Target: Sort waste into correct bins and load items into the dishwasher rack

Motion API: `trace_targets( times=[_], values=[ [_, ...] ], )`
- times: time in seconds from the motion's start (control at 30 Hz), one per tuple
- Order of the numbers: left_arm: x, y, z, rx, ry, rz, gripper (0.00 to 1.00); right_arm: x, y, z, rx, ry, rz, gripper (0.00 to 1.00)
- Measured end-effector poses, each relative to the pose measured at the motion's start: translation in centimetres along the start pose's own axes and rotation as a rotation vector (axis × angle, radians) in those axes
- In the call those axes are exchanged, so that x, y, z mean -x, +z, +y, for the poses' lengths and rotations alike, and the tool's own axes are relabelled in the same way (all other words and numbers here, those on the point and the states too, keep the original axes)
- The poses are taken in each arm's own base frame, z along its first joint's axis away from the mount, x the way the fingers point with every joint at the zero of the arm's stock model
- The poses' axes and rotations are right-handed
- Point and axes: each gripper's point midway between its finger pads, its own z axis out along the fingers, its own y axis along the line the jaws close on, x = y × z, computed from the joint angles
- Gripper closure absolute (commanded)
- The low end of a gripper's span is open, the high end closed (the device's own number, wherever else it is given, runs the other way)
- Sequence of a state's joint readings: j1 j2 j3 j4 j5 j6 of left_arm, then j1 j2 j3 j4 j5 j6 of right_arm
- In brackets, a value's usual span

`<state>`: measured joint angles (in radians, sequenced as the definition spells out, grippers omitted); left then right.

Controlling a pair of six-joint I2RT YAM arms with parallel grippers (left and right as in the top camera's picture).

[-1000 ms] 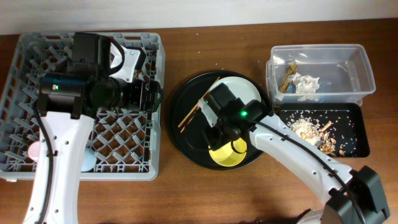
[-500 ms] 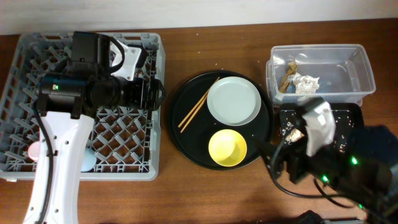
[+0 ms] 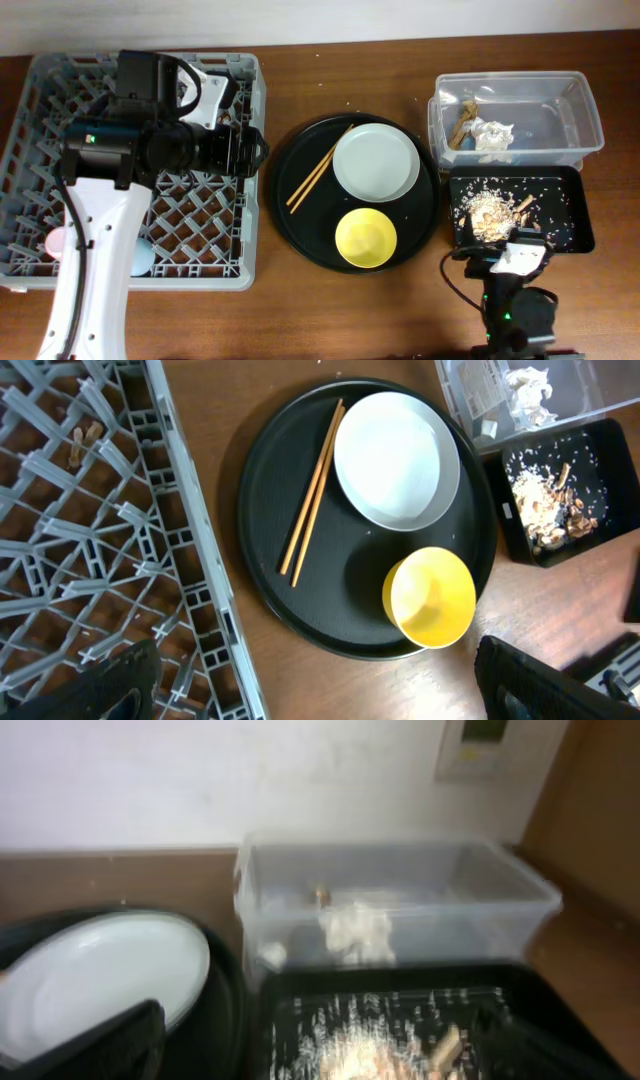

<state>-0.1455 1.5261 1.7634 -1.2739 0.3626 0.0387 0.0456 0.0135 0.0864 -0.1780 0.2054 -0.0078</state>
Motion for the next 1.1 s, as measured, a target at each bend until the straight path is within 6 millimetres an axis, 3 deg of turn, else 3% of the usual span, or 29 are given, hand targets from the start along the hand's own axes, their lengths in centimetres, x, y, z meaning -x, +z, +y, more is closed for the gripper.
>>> trace_targets(
  times=[0.4,0.47,0.5,0.53,0.57,0.63,0.67,0.73,0.9,1.1],
  values=[
    [0.4,0.0,-0.3,-0.018,0.006,-0.018,0.01,-0.5,0.6,0.1,0.0,0.01,-0.048,0.02],
    [3.4,0.1,-0.5,-0.029,0.055,-0.131,0.16,-0.5,0.6,0.1,0.0,0.009,-0.049,0.01],
    [3.1,0.7,-0.8,-0.031,0.059,-0.108,0.21,-0.5,0.6,0.1,0.0,0.01,-0.049,0.02],
    [2.3,2.7,-1.5,-0.024,0.075,-0.036,0.27,-0.5,0.6,0.1,0.0,0.01,-0.049,0.02],
    [0.4,9.1,-2.8,-0.011,0.121,0.13,0.32,-0.5,0.6,0.1,0.0,0.01,-0.049,0.02],
    [-0.6,14.9,-2.7,0.043,0.168,0.216,0.36,-0.5,0.6,0.1,0.0,0.01,-0.049,0.02],
    [-1.3,19.5,-3.0,0.079,0.216,0.258,0.41,-0.5,0.6,0.1,0.0,0.01,-0.048,0.02],
    [-1.1,23.6,-1.9,0.139,0.242,0.248,0.47,-0.5,0.6,0.1,0.0,0.01,-0.049,0.02],
    [-2.8,30.4,1.1,0.2,0.234,0.288,0.58,-0.5,0.6,0.1,0.0,0.011,-0.049,0.02],
    [-4.1,31.9,2.0,0.218,0.232,0.325,0.64,-0.5,0.6,0.1,0.0,0.01,-0.049,0.01]
  ],
)
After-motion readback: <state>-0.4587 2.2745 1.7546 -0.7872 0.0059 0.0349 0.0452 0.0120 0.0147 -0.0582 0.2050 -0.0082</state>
